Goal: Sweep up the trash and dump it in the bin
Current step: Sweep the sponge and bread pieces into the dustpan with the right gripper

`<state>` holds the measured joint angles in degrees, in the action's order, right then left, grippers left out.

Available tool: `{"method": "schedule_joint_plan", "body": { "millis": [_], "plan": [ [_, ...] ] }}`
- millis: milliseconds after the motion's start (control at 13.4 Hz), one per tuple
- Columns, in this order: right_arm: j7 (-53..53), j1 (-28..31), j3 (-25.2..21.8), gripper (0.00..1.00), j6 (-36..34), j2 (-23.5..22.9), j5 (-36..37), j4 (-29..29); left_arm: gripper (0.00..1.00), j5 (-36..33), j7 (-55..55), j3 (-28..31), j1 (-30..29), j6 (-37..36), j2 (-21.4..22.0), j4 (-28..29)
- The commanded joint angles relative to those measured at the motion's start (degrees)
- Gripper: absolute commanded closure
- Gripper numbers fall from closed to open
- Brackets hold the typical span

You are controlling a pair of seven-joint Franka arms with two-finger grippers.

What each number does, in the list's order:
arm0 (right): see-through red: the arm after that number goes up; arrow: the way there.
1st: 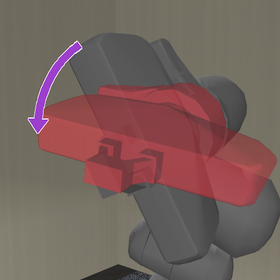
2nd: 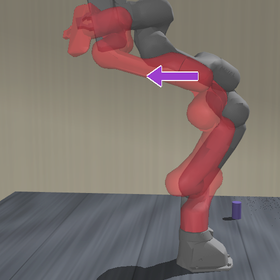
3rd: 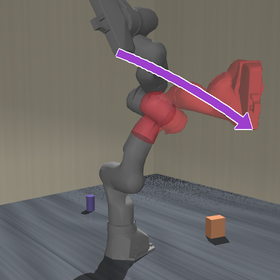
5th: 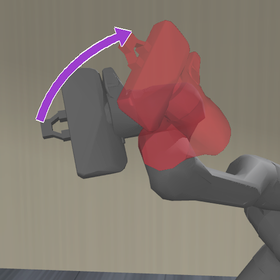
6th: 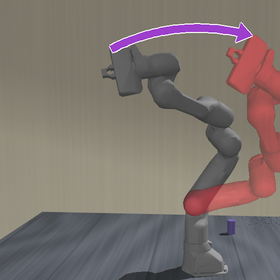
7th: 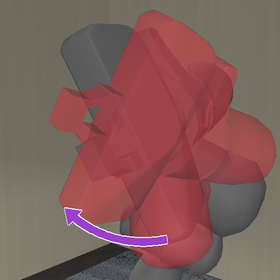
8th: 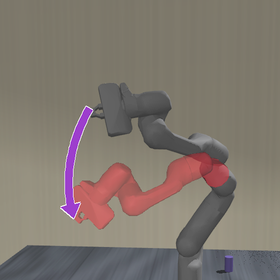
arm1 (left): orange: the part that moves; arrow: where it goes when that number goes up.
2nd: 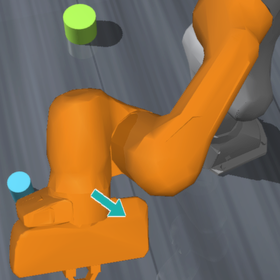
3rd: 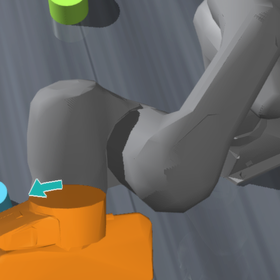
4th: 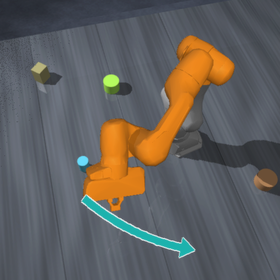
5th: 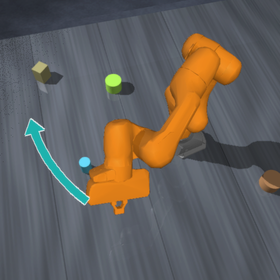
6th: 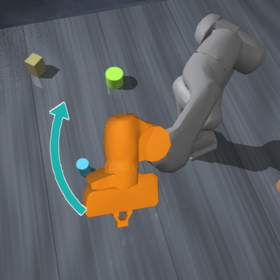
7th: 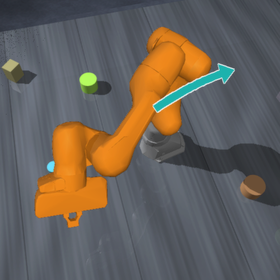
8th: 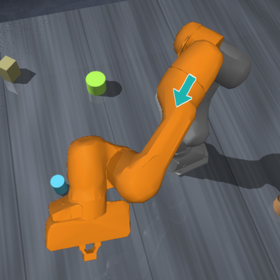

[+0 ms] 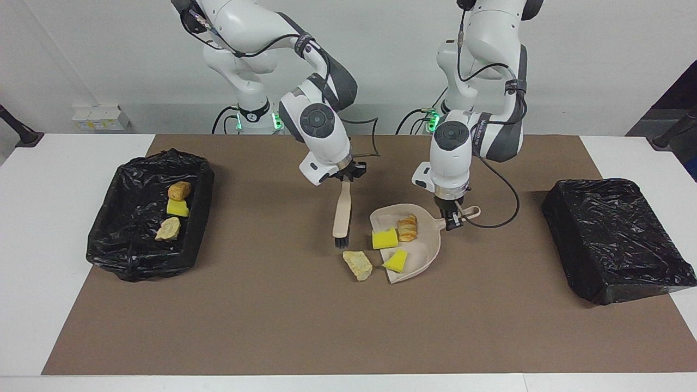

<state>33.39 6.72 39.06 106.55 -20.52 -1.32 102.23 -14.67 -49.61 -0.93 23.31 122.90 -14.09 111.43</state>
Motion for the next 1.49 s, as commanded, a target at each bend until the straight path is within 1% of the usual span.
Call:
{"method": "schedule_joint_plan", "body": {
  "millis": [0,75,149,298,522,596,820,895,1044,1193,1342,1417],
  "plan": [
    [-7.0,0.6,-1.8,1.0,-1.2,-3.8,9.4,-1.9,1.0,-1.0,-0.4,-0.2,-0.3,1.6,1.1,2.0],
    [-8.2,0.6,-1.6,1.0,-2.0,-5.7,13.8,-3.2,1.0,-1.0,-0.4,-0.2,-0.3,1.6,1.1,2.0],
    [-8.9,0.0,-1.4,1.0,-3.5,-7.8,16.0,-5.4,1.0,-1.0,-0.4,-0.2,-0.3,1.6,1.1,2.0],
    [-9.3,-3.0,-0.9,1.0,-5.6,-10.8,17.0,-9.1,1.0,-1.0,-0.4,-0.2,-0.3,1.6,1.2,2.0],
    [-8.9,-6.6,-0.8,1.0,-4.4,-12.1,17.2,-8.8,1.0,-0.9,-0.4,-0.2,-0.4,1.6,1.1,2.0],
    [-8.6,-6.9,0.2,1.0,-3.9,-12.1,17.0,-8.7,1.0,-0.9,-0.4,-0.2,-0.4,1.6,1.1,2.0],
    [-8.5,-7.5,5.8,1.0,-0.8,-12.1,17.1,-7.1,1.0,-0.8,-1.0,-0.2,-1.2,1.7,1.1,2.0],
    [-9.5,-7.6,6.6,1.0,0.0,-12.1,17.1,-6.9,1.0,-0.8,-0.9,-0.2,-1.3,1.7,1.0,2.0],
    [-12.7,-6.5,8.9,1.0,-0.7,-11.6,16.9,-7.0,1.0,-0.8,-1.0,-0.2,-1.3,2.5,1.0,2.0],
    [-12.7,-3.1,10.9,1.0,-5.1,-10.8,16.6,-7.8,1.0,-0.8,-0.9,-0.2,-1.3,2.6,1.0,2.0],
    [-13.3,-0.8,10.8,1.0,-10.5,-11.0,17.1,-10.5,1.0,-0.9,-0.9,-0.2,-1.2,2.6,1.0,2.0],
    [-15.0,-0.2,10.0,1.0,-11.5,-11.0,17.7,-11.4,1.0,-0.8,-0.8,-0.2,-1.1,2.6,1.0,2.0]
  ]
}}
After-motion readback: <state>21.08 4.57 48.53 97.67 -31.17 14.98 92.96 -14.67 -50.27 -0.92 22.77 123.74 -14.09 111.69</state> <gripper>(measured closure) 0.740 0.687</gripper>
